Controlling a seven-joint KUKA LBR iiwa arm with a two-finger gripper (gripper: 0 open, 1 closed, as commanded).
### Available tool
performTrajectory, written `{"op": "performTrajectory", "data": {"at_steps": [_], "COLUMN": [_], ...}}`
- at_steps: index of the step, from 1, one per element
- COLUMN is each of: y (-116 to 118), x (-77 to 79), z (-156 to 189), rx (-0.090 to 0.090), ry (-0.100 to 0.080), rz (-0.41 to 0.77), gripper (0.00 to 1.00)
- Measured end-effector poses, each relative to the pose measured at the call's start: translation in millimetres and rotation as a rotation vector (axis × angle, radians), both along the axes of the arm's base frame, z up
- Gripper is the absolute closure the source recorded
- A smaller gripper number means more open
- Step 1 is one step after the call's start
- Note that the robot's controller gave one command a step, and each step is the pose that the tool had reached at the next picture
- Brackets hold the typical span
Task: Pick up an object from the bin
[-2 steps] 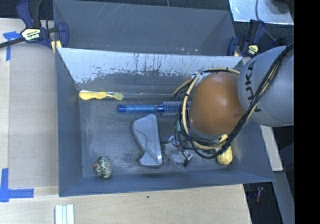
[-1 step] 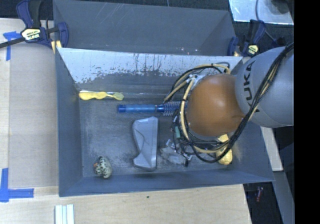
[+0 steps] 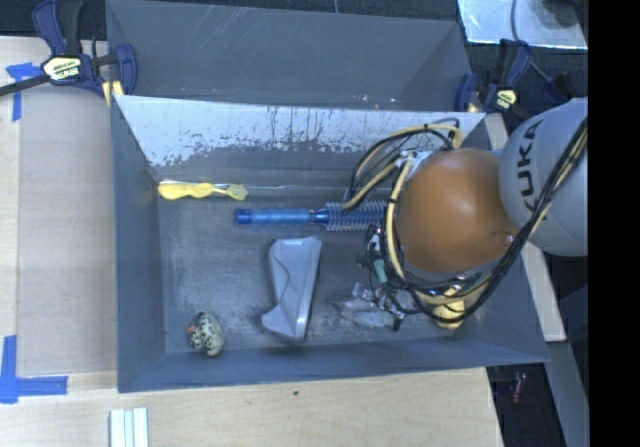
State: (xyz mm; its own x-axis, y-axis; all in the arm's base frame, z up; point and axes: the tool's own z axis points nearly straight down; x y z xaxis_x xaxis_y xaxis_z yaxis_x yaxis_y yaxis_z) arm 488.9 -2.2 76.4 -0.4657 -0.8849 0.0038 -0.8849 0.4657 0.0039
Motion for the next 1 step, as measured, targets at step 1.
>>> {"op": "performTrajectory", "data": {"at_steps": [1], "y": [24.0], "x": [2.8], "z": [-1.9], "rx": [-0.002], "ry": [0.001], "rz": [-0.280], "gripper": [1.00]}}
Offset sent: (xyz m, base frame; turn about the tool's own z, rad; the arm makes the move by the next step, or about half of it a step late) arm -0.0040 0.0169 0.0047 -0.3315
